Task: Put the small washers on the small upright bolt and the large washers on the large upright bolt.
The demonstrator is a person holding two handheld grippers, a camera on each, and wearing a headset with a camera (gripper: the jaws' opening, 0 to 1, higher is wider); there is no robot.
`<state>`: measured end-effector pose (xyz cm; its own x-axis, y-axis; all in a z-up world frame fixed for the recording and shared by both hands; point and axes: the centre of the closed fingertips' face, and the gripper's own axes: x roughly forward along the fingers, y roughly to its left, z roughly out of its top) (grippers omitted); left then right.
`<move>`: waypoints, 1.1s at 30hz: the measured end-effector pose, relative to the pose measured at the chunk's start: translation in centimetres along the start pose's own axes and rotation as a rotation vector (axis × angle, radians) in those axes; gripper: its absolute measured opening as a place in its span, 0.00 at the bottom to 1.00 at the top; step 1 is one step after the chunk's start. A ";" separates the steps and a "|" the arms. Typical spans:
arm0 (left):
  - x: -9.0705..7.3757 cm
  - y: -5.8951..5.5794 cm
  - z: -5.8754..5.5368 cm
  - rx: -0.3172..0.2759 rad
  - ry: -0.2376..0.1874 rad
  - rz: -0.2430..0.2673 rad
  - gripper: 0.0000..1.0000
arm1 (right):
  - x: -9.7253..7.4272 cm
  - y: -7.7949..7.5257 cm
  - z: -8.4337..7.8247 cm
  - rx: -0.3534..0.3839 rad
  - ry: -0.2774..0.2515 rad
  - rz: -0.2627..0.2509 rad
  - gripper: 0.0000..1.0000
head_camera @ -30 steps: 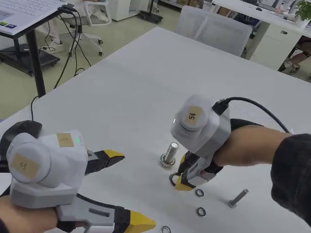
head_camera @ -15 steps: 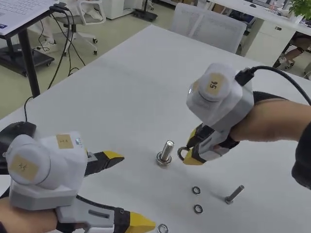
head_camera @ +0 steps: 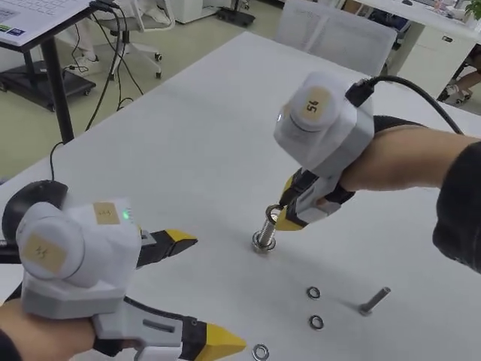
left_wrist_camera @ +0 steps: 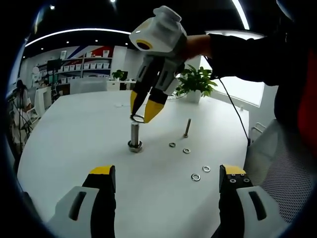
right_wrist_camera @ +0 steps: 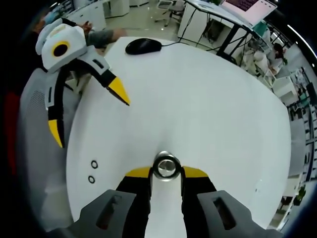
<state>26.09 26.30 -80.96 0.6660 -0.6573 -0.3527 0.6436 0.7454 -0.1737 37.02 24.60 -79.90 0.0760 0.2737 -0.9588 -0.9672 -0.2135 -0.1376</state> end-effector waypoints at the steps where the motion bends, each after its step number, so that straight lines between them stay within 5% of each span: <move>1: 0.0 0.0 0.0 -0.002 -0.001 0.000 0.86 | 0.1 -0.1 0.0 -0.001 0.001 0.001 0.23; 33: -0.1 0.3 -1.1 -0.026 0.013 0.004 0.86 | 4.2 0.8 -0.9 0.001 0.060 0.090 0.23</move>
<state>25.81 26.74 -82.00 0.6637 -0.6527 -0.3652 0.6305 0.7509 -0.1962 36.79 24.77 -84.24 0.0037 0.1966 -0.9805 -0.9709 -0.2339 -0.0506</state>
